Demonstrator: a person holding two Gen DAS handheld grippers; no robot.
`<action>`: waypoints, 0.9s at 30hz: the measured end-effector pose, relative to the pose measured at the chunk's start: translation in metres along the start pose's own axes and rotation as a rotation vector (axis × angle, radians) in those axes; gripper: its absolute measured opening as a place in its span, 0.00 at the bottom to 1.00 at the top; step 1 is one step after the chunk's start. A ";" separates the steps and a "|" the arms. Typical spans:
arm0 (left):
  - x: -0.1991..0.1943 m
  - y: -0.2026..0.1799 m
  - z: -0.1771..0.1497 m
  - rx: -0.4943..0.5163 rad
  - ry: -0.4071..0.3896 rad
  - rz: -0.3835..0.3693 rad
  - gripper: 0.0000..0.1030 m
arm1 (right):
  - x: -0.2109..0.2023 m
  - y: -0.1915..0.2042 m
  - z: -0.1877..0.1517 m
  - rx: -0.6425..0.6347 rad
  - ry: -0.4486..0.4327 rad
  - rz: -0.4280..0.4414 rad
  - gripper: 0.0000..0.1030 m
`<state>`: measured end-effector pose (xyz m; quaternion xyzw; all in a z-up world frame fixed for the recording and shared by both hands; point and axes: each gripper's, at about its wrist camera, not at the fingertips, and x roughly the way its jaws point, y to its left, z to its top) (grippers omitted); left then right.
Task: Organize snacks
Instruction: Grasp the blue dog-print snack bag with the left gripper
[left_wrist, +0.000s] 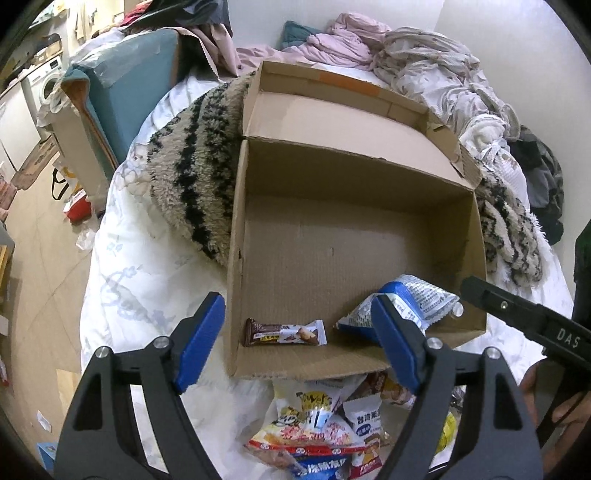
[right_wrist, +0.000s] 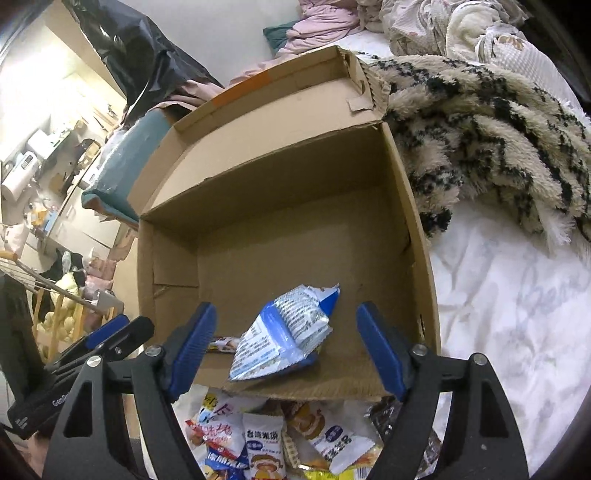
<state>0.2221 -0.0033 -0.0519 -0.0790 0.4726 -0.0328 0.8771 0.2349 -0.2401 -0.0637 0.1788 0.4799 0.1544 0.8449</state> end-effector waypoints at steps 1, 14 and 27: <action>-0.003 0.001 -0.002 -0.003 -0.001 0.002 0.76 | -0.003 0.001 -0.002 -0.001 0.001 -0.002 0.78; -0.027 0.018 -0.043 -0.044 0.085 0.017 0.76 | -0.031 0.000 -0.032 0.033 0.037 -0.013 0.78; -0.003 0.010 -0.139 -0.115 0.364 -0.056 0.76 | -0.072 -0.019 -0.099 0.165 0.091 -0.008 0.78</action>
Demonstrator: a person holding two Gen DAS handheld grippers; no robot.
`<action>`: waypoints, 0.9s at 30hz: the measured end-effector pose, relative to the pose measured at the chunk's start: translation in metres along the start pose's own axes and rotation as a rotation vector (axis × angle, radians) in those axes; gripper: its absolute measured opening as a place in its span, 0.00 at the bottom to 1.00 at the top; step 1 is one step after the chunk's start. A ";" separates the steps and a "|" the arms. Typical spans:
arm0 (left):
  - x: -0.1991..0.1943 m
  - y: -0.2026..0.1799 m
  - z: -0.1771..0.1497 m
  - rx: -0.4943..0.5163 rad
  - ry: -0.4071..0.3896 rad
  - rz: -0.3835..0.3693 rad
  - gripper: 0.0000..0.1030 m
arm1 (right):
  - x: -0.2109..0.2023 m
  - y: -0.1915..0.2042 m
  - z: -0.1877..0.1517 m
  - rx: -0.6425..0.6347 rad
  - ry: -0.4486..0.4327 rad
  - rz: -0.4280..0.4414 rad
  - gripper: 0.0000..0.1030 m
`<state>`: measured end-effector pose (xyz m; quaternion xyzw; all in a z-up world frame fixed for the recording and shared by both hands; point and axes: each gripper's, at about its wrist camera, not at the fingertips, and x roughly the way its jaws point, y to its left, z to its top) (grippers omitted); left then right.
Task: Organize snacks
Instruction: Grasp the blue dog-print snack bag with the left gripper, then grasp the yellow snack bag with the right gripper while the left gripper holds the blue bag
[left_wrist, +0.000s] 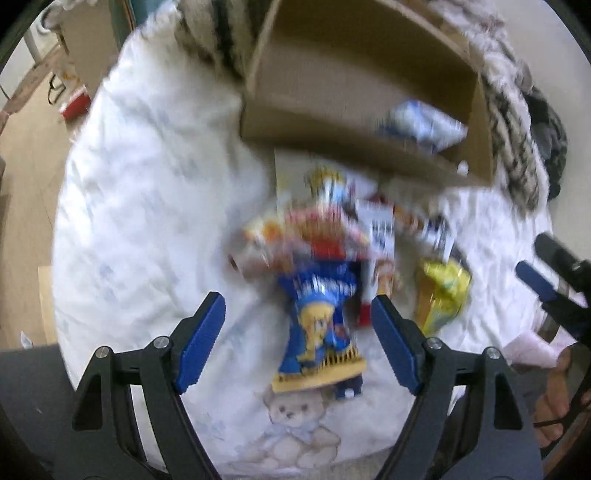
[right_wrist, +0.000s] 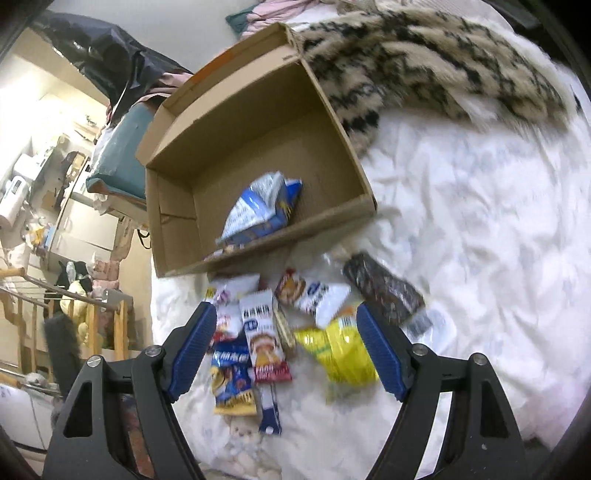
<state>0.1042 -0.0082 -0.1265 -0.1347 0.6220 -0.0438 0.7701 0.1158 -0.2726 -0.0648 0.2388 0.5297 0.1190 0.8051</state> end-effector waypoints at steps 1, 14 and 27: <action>0.007 -0.002 -0.003 -0.006 0.015 0.000 0.76 | -0.001 -0.001 -0.003 0.004 0.002 -0.002 0.78; 0.062 -0.018 -0.011 0.061 0.097 0.052 0.38 | -0.008 -0.024 -0.015 0.028 -0.001 -0.073 0.78; -0.035 -0.027 -0.046 0.146 0.006 -0.066 0.25 | -0.004 -0.020 -0.012 0.016 0.005 -0.090 0.78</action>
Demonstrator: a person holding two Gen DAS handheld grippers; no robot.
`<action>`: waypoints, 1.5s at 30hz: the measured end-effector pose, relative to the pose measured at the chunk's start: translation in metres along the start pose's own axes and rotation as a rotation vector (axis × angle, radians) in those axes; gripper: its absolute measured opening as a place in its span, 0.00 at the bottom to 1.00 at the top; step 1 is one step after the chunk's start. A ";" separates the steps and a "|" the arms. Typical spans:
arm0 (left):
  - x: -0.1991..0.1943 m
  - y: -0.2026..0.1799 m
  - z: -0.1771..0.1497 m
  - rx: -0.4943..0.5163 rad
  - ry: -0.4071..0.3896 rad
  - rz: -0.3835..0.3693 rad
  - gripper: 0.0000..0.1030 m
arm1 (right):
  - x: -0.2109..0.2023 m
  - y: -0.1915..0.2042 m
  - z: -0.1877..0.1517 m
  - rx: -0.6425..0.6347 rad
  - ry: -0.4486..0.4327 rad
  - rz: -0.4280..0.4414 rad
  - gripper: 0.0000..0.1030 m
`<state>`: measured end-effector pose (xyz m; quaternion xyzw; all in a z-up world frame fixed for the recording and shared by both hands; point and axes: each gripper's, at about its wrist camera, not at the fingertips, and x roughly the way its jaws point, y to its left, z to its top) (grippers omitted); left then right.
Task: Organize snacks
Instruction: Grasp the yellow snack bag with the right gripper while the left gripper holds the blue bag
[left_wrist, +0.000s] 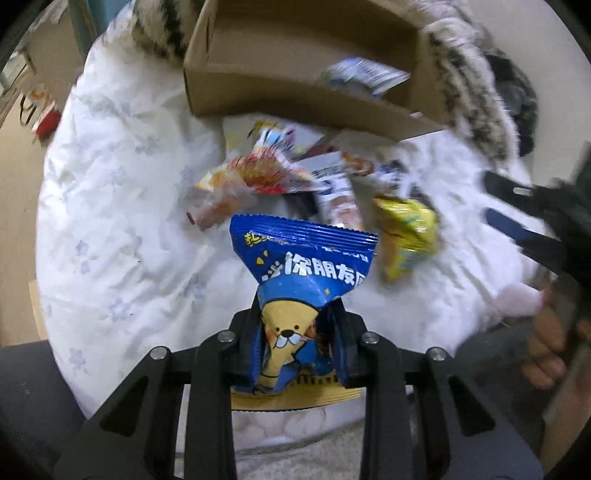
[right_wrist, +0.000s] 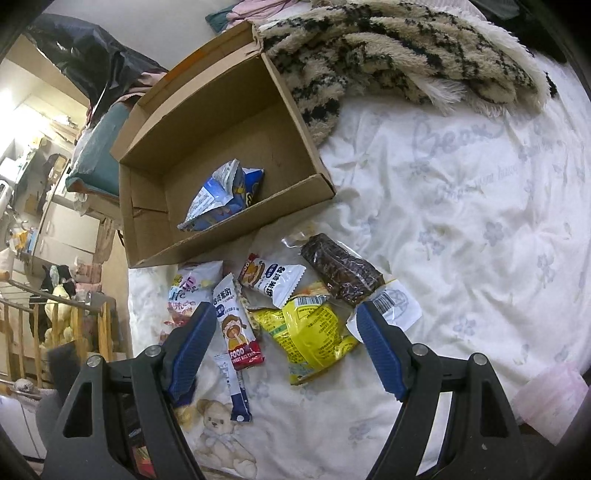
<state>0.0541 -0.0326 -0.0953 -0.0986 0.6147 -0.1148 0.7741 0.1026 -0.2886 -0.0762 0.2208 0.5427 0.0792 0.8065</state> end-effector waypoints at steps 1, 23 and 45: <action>-0.010 -0.002 -0.001 0.008 -0.022 -0.005 0.25 | 0.002 0.000 0.000 0.000 0.008 -0.001 0.78; -0.023 0.051 0.040 -0.150 -0.104 0.022 0.25 | 0.088 0.025 -0.015 -0.211 0.244 -0.247 0.60; -0.028 0.051 0.038 -0.135 -0.142 0.053 0.25 | 0.083 0.042 -0.060 -0.261 0.306 -0.201 0.43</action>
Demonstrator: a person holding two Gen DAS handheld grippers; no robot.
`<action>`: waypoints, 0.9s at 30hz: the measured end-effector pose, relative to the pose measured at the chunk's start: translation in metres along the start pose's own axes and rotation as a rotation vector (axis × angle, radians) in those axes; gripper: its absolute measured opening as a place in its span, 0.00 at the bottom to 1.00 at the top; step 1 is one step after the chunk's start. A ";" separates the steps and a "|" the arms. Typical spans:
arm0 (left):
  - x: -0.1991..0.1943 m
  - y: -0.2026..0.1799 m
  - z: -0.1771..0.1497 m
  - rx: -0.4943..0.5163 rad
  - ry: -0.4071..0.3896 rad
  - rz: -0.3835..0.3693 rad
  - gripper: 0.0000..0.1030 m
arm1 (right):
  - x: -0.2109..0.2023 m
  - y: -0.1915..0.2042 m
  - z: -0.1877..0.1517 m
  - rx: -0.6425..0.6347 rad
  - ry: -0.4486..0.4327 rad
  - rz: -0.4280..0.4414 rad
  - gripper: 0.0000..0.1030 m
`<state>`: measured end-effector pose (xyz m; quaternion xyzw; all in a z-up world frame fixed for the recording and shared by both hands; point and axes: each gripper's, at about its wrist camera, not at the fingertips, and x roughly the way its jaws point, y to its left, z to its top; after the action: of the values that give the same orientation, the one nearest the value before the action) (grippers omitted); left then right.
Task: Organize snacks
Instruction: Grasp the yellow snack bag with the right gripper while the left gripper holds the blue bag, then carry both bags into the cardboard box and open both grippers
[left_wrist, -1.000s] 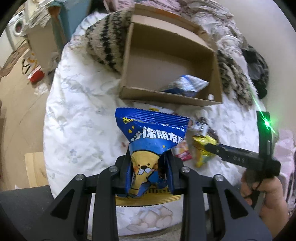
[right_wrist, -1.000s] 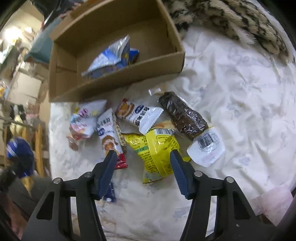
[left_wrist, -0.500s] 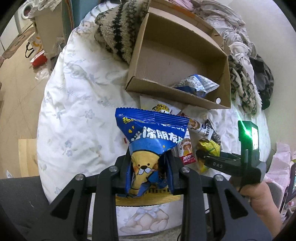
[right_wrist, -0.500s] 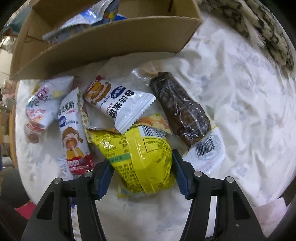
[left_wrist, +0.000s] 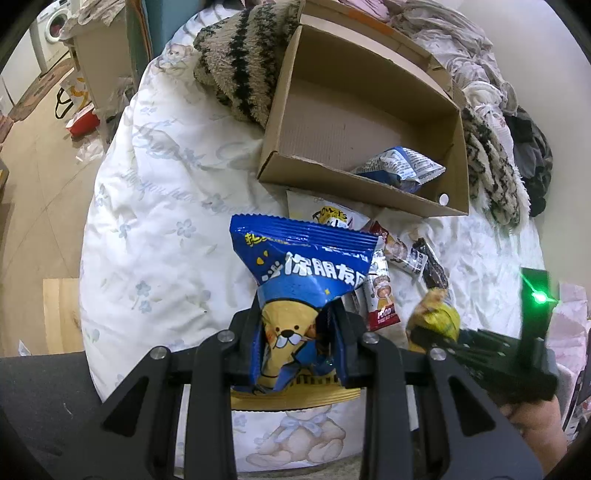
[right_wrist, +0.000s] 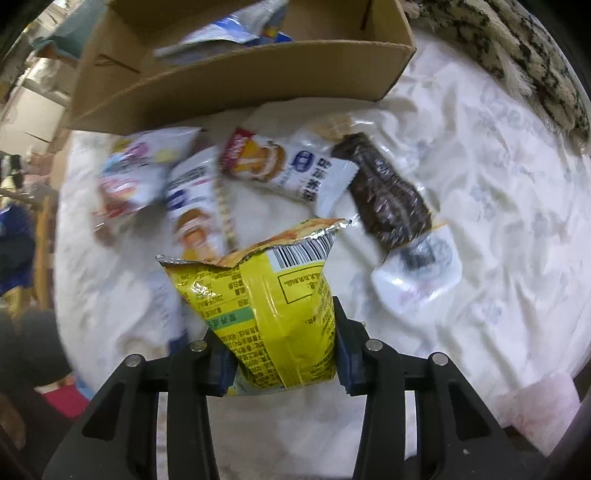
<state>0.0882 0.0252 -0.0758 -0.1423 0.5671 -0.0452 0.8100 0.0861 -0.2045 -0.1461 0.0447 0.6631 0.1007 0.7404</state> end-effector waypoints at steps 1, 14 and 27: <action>0.000 0.000 -0.001 0.003 -0.001 0.005 0.25 | -0.004 0.001 -0.005 0.006 -0.003 0.031 0.42; -0.005 0.005 -0.007 0.001 -0.013 0.039 0.25 | -0.080 -0.003 -0.012 0.038 -0.209 0.214 0.42; 0.004 -0.012 0.002 0.034 -0.008 0.026 0.25 | -0.111 -0.006 0.073 0.039 -0.393 0.192 0.42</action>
<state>0.0928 0.0133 -0.0749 -0.1215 0.5648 -0.0437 0.8150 0.1481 -0.2284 -0.0302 0.1407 0.5004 0.1474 0.8415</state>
